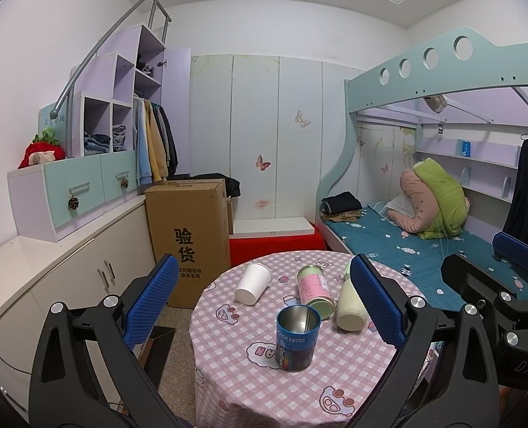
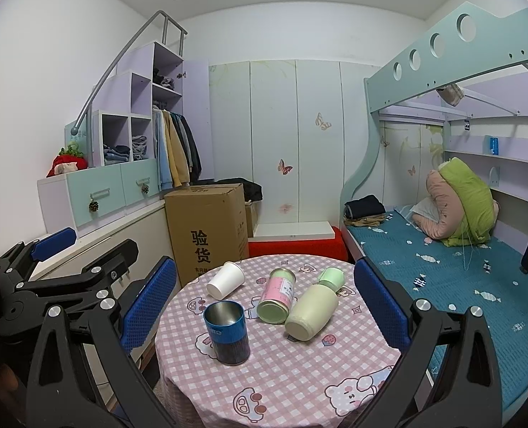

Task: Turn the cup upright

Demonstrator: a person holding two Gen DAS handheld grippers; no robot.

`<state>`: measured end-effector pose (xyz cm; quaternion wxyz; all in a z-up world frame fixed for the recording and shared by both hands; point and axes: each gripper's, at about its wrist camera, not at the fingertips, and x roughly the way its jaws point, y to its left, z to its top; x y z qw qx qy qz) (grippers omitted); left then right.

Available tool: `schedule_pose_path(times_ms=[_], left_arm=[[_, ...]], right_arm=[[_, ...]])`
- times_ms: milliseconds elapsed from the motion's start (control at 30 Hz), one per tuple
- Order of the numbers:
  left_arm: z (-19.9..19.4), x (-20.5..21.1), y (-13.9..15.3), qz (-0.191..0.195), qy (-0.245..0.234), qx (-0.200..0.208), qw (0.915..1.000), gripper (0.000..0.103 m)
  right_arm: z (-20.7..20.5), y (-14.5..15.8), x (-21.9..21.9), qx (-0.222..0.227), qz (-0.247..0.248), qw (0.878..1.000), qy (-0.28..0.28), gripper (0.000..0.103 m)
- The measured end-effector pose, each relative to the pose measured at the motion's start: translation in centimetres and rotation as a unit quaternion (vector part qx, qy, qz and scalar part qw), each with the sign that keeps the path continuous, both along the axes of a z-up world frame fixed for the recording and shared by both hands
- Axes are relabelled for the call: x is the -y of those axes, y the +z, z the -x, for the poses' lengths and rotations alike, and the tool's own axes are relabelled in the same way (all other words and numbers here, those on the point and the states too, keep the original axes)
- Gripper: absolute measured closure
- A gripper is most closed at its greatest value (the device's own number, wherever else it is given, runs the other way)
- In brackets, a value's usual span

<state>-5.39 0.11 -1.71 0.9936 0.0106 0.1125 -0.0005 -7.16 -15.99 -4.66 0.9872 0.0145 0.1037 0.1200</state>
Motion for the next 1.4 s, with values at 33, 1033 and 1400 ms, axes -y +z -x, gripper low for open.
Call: schedule_pose_path(times_ms=[33,1033,1400], left_arm=[[0.02,-0.02,0.0,0.0,0.0,0.0,1.0,0.006],[-0.39,-0.5,-0.45,-0.005,0.005,0.004,1.0,0.006],[-0.4,-0.6,-0.47,-0.005,0.005,0.005,1.0,0.006]], right_arm=[[0.01,0.01,0.01,0.0,0.0,1.0,0.0,0.007],[0.07,-0.57,-0.32,-0.004,0.0,1.0,-0.001,0.007],[-0.07,-0.51,-0.31,-0.006,-0.001,1.0,0.0,0.007]])
